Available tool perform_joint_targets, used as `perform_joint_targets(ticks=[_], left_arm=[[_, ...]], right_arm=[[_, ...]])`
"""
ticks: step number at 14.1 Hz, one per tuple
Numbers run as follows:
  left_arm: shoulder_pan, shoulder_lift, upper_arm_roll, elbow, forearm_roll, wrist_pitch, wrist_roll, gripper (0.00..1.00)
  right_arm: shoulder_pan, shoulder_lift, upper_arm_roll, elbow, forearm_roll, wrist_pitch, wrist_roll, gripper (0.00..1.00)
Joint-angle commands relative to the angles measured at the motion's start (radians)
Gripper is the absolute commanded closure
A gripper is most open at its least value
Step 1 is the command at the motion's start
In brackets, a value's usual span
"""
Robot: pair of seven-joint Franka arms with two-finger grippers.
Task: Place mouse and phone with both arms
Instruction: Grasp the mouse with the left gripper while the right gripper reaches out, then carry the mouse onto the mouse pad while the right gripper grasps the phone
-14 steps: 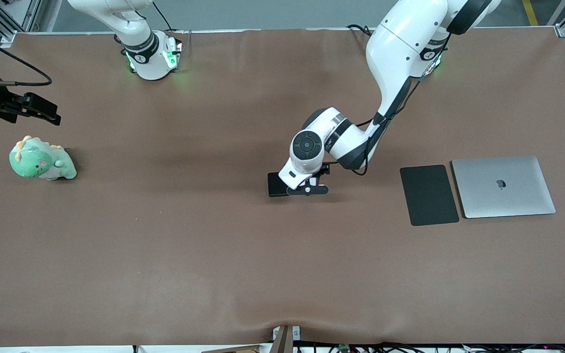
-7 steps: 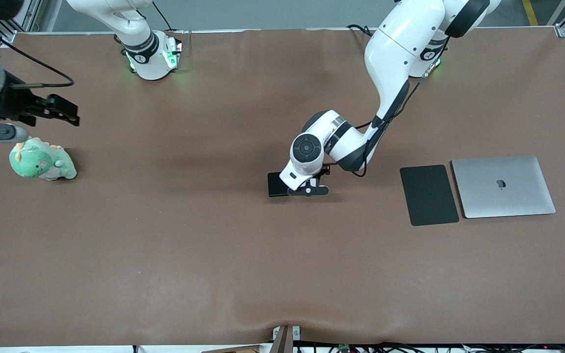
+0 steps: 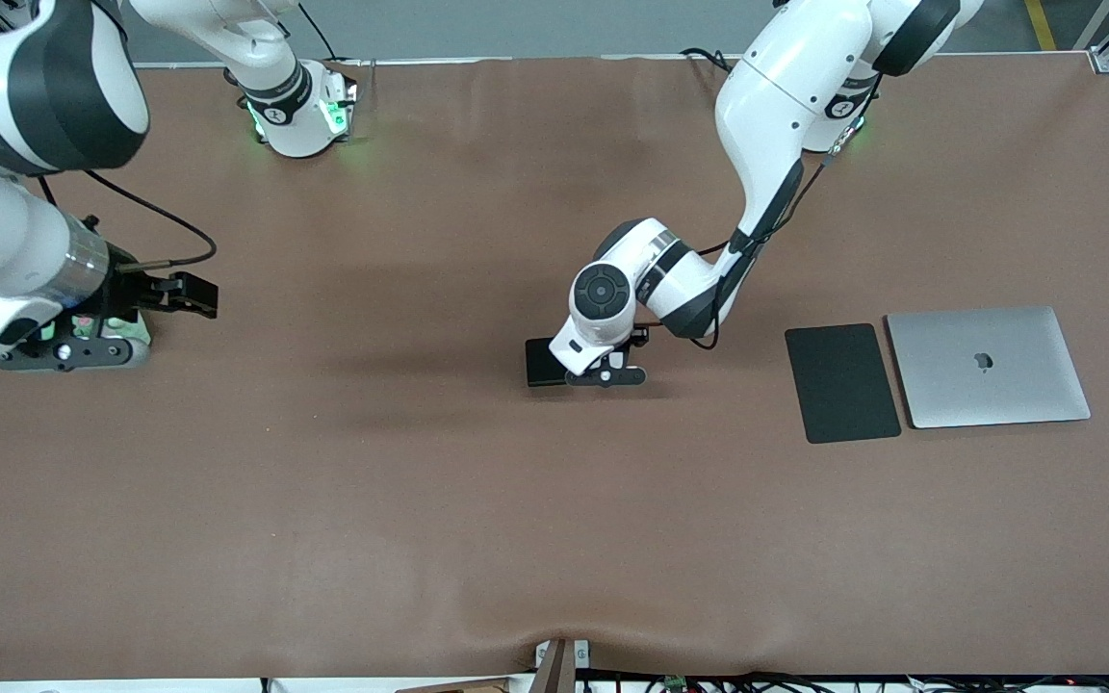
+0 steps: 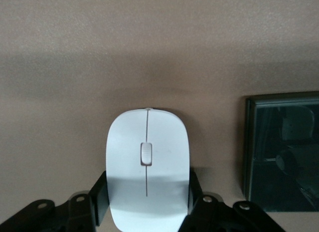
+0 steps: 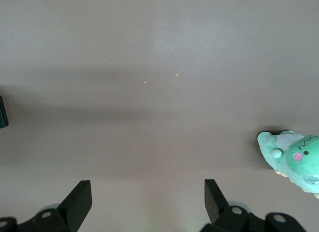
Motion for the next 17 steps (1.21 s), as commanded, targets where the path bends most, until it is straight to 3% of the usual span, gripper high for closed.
perform_joint_targets(ticks=[1,4,9,12,14,17], left_arm=[[0.003,0.002,0.004,0.018,0.024,0.004,-0.016,0.39],[0.022,-0.030,0.007,0.012,0.026,-0.018,-0.007,0.39],[0.120,-0.161,0.006,-0.031,0.026,-0.174,0.115,0.38],[0.236,-0.291,0.006,-0.141,0.026,-0.176,0.241,0.38],[0.315,-0.342,0.004,-0.183,0.026,-0.176,0.317,0.38],[0.393,-0.371,0.006,-0.224,0.026,-0.176,0.351,0.38]], right_arm=[[0.042,-0.013,0.001,0.006,-0.015,-0.019,0.012,0.00],[0.051,-0.013,0.001,0.006,-0.017,-0.019,0.012,0.00],[0.068,-0.016,0.002,0.006,-0.015,-0.039,0.012,0.00],[0.207,-0.010,0.003,0.005,-0.017,-0.009,0.017,0.00],[0.295,0.036,0.002,0.008,-0.018,0.049,0.134,0.00],[0.335,0.129,0.010,0.015,0.032,0.207,0.233,0.00]])
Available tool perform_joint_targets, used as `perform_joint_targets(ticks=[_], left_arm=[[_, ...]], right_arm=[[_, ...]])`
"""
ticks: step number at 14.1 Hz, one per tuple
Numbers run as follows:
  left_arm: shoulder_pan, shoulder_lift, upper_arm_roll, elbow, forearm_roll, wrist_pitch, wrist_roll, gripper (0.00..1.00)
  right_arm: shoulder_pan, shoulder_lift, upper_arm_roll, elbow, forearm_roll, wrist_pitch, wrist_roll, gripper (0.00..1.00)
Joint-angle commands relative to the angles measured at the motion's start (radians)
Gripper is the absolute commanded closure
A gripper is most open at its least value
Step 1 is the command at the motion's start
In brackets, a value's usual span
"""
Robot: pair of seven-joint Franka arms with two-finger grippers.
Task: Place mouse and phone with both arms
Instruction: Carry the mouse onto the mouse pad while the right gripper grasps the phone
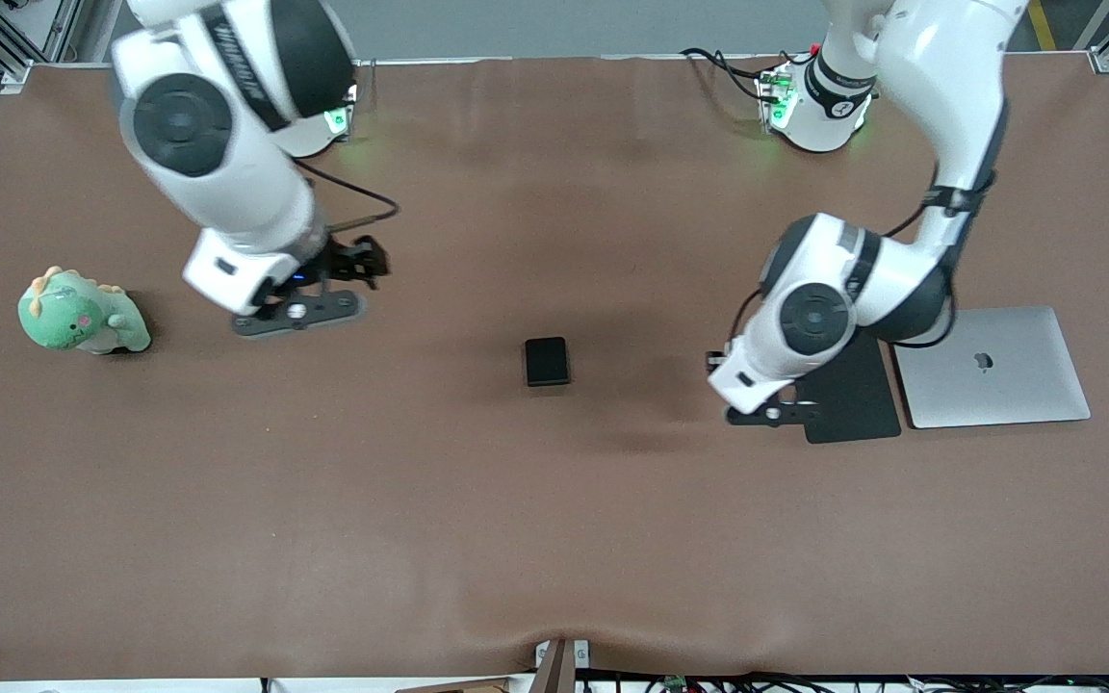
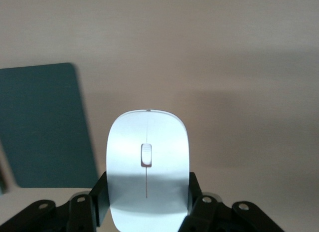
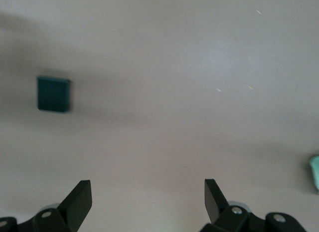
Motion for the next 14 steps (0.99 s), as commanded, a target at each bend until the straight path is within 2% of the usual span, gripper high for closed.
perform_joint_targets(ticks=[1,4,6,9,12,14], left_arm=[[0.088,-0.054,-0.010,-0.087,0.022,0.010,0.054,0.38],[0.183,-0.057,-0.010,-0.131,0.031,0.037,0.166,0.38],[0.222,-0.057,-0.010,-0.172,0.089,0.074,0.186,0.38],[0.280,-0.055,-0.012,-0.275,0.156,0.221,0.194,0.37],[0.320,-0.035,-0.012,-0.320,0.160,0.315,0.200,0.37],[0.332,-0.028,-0.009,-0.328,0.160,0.330,0.229,0.37]], right_arm=[[0.027,0.107,-0.005,0.017,0.079,0.139,0.042,0.00],[0.088,0.202,-0.005,0.017,0.103,0.214,0.048,0.00],[0.171,0.297,-0.006,0.018,0.098,0.304,0.080,0.00],[0.255,0.423,-0.006,0.020,0.086,0.478,0.249,0.00],[0.285,0.493,-0.008,0.021,0.078,0.582,0.292,0.00],[0.283,0.524,-0.012,0.049,0.065,0.595,0.288,0.00]])
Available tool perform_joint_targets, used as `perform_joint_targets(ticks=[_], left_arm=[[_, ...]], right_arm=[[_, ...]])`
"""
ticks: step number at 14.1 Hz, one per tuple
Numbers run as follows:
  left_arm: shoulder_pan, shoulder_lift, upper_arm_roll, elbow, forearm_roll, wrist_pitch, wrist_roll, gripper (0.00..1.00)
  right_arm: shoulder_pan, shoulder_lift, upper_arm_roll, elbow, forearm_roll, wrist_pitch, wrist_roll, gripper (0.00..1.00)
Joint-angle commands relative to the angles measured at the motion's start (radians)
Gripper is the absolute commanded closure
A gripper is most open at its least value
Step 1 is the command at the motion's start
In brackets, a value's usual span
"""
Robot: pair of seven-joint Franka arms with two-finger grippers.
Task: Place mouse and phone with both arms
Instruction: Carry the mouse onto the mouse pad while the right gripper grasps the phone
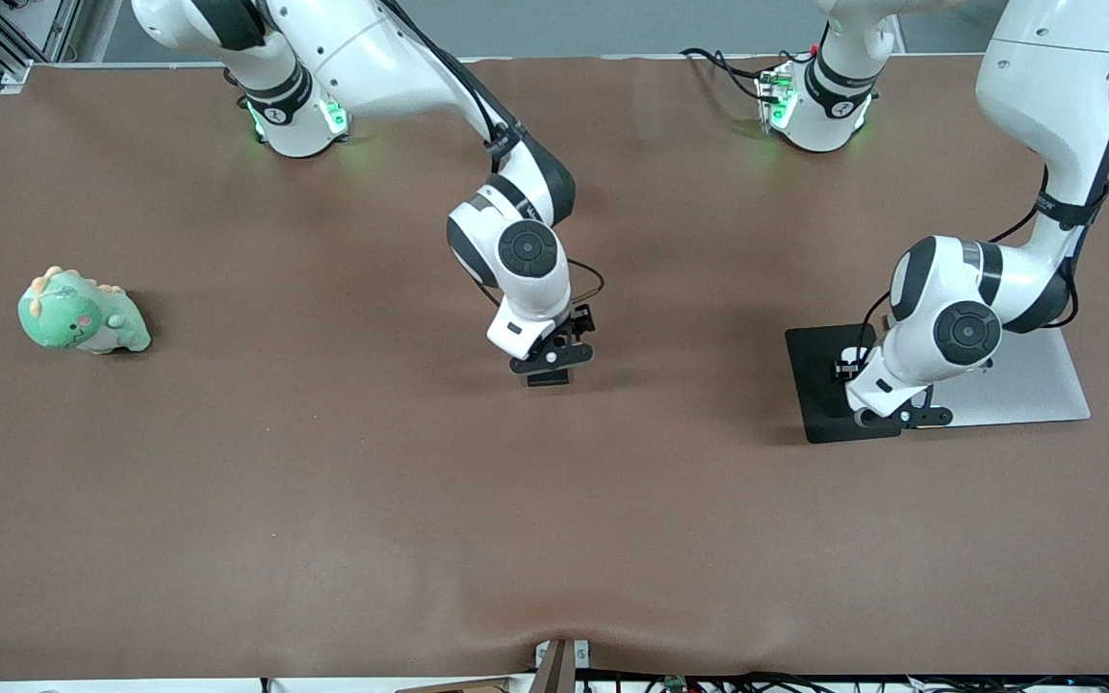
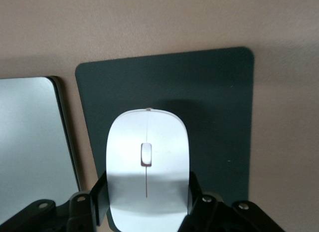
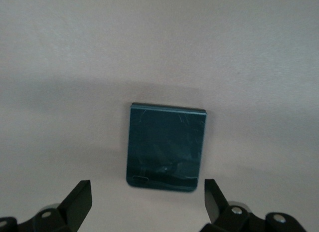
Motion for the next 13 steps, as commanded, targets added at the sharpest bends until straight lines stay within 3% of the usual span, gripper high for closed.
perform_joint_targets(ticks=[1,4,9,12,13], left_arm=[[0.053,-0.004,-0.009,-0.023,0.020,0.031,0.033,0.38],[0.072,0.017,-0.011,-0.024,0.023,0.054,0.061,0.37],[0.072,0.036,-0.011,-0.023,0.023,0.063,0.061,0.36],[0.075,0.045,-0.011,-0.023,0.023,0.074,0.062,0.27],[0.082,0.048,-0.011,-0.021,0.023,0.074,0.062,0.19]], right_arm=[[-0.021,0.036,-0.010,0.076,-0.024,-0.011,0.013,0.00],[-0.048,0.100,-0.010,0.138,-0.021,-0.010,0.044,0.00],[-0.033,0.135,-0.010,0.148,-0.024,0.016,0.088,0.00],[-0.027,0.145,-0.010,0.148,-0.026,0.027,0.090,0.00],[-0.027,0.146,-0.010,0.148,-0.026,0.029,0.091,0.00]])
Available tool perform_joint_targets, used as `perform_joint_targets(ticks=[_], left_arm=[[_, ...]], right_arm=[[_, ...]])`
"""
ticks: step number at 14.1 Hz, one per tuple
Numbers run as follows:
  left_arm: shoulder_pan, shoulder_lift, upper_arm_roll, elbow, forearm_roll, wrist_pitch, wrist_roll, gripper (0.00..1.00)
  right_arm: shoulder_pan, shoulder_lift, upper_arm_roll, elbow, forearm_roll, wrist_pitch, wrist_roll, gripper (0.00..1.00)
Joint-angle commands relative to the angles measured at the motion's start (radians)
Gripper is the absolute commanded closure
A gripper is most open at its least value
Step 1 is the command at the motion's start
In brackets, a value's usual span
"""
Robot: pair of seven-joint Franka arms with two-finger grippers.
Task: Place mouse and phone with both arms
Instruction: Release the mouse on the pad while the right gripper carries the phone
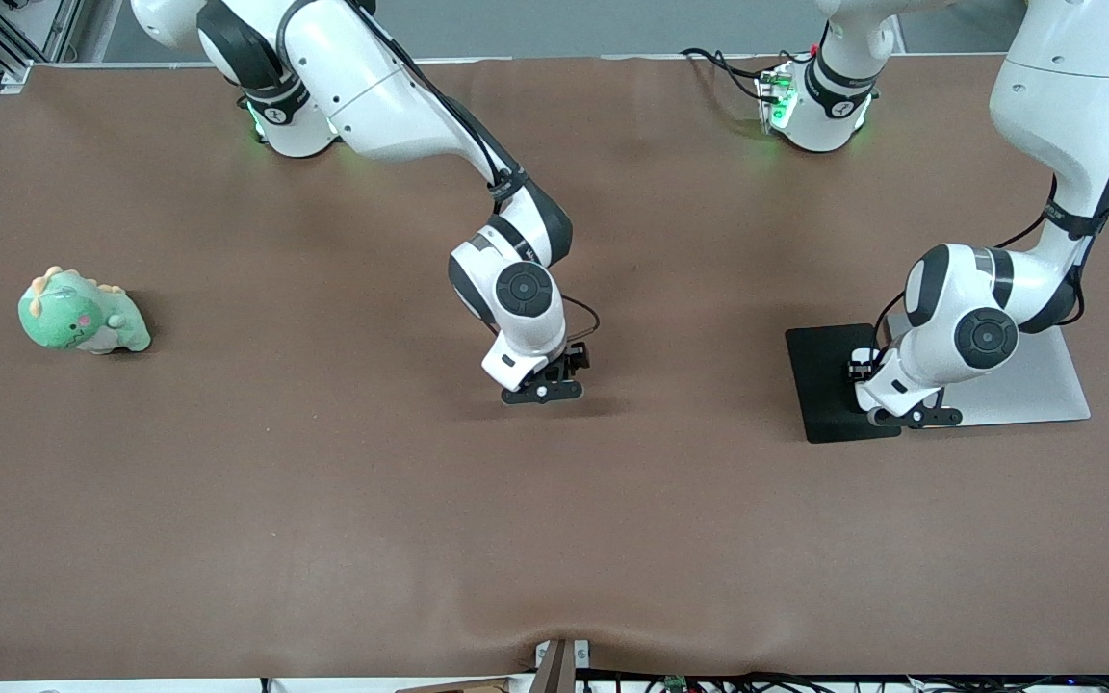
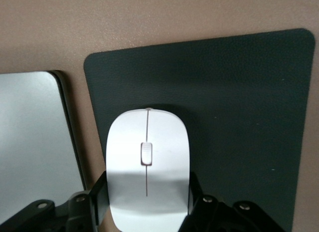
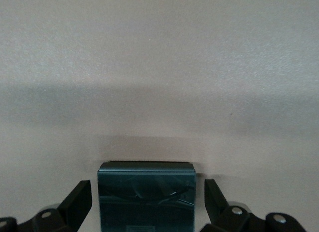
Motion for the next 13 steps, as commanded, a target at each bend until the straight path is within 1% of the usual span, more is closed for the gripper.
perform_joint_targets(ticks=[1,2,5,6,7,8,9,11,12,13], left_arm=[[0.016,0.003,-0.006,-0.004,0.023,0.019,0.000,0.11],[0.014,0.001,-0.006,0.001,0.023,0.017,0.000,0.01],[0.014,-0.022,-0.007,0.039,0.023,-0.001,0.003,0.00],[0.011,-0.048,-0.009,0.059,0.023,-0.039,0.009,0.00],[0.007,-0.071,-0.013,0.098,0.021,-0.093,0.008,0.00],[0.011,-0.094,-0.036,0.155,0.012,-0.166,0.008,0.00],[0.013,-0.106,-0.050,0.224,0.007,-0.250,0.008,0.00],[0.013,-0.115,-0.068,0.385,0.007,-0.437,0.010,0.00],[0.013,-0.115,-0.076,0.465,0.010,-0.516,0.014,0.00],[0.008,-0.115,-0.079,0.537,0.010,-0.567,0.029,0.00]], right_arm=[[0.001,0.021,0.003,0.030,-0.017,-0.002,0.030,0.00],[0.006,0.026,0.003,0.030,-0.018,0.000,0.039,0.00],[0.018,0.037,0.002,0.029,-0.024,0.033,0.079,0.00],[0.021,0.037,0.000,0.029,-0.044,0.033,0.087,0.03],[0.020,0.034,0.000,0.029,-0.072,0.032,0.087,0.44],[0.017,0.027,0.000,0.029,-0.084,0.026,0.088,0.79],[0.015,0.017,0.000,0.027,-0.084,0.020,0.093,1.00],[0.000,-0.012,-0.001,0.023,-0.081,-0.017,0.099,1.00],[-0.023,-0.054,-0.003,0.021,-0.080,-0.061,0.102,1.00],[-0.051,-0.092,-0.003,0.021,-0.080,-0.115,0.105,1.00]])
